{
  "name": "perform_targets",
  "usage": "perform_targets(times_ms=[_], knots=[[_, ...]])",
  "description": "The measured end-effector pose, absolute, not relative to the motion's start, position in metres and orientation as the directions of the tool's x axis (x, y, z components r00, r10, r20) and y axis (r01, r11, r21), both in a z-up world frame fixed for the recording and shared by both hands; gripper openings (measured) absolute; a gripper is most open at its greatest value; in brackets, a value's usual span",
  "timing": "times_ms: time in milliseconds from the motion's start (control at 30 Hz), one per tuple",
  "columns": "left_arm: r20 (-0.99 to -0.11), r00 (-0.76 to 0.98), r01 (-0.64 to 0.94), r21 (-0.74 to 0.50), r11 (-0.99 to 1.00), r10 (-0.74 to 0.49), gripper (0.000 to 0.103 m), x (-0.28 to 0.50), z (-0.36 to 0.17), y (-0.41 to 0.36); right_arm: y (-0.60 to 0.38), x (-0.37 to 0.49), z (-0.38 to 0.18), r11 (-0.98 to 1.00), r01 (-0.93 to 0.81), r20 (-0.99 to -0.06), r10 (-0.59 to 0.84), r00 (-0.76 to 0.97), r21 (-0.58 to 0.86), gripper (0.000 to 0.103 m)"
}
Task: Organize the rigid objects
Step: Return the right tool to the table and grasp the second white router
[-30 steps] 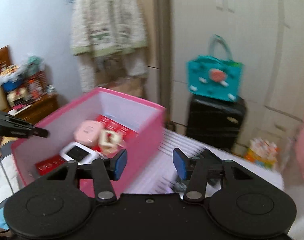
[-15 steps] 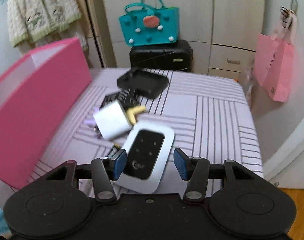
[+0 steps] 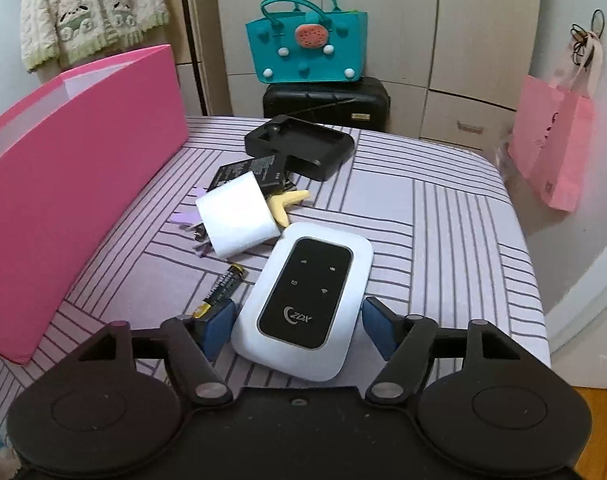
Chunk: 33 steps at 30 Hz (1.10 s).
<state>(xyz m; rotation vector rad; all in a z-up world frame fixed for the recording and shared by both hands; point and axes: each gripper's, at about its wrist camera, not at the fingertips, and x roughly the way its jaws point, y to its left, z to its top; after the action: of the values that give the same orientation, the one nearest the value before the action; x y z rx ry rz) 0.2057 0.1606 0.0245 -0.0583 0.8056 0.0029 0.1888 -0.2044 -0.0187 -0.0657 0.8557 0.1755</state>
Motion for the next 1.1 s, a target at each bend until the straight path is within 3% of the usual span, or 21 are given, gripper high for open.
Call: perform_targets(times_ms=[300, 600, 700, 1100], knots=[[-0.721, 0.693, -0.028, -0.055, 0.998, -0.02, 0.005, 0.207, 0.024, 0.16, -0.215, 0.166, -0.011, 0.97, -0.242, -0.808, 0.148, 0.571, 0.007, 0.069], [-0.721, 0.693, -0.027, -0.052, 0.998, -0.018, 0.005, 0.206, 0.024, 0.16, -0.211, 0.176, -0.015, 0.978, -0.211, -0.786, 0.134, 0.604, 0.005, 0.072], [-0.723, 0.691, -0.028, -0.052, 0.998, -0.019, 0.005, 0.207, 0.024, 0.16, -0.208, 0.179, -0.015, 0.963, -0.268, -0.772, 0.165, 0.614, -0.007, 0.065], [-0.725, 0.688, -0.035, -0.068, 0.997, -0.025, 0.005, 0.204, 0.024, 0.161, -0.212, 0.176, -0.013, 0.962, -0.274, -0.778, 0.167, 0.605, -0.006, 0.065]])
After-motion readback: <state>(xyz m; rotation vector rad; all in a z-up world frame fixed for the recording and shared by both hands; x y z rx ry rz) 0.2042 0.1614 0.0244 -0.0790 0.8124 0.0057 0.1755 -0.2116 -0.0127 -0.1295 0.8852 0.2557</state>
